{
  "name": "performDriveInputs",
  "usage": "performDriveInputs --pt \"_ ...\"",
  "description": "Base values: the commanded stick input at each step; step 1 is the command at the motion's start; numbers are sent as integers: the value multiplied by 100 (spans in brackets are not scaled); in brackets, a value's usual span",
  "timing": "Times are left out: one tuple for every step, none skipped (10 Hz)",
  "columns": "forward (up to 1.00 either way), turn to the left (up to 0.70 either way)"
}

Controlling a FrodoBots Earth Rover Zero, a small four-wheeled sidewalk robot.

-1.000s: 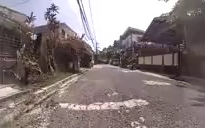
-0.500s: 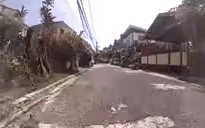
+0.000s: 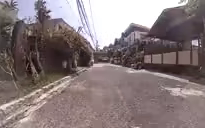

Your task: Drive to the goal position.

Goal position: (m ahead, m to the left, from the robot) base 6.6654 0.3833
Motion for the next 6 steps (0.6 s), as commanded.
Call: performDriveInputs --pt "100 0" --pt "100 0" --pt "100 0" --pt "100 0" --pt "100 0" --pt "100 0"
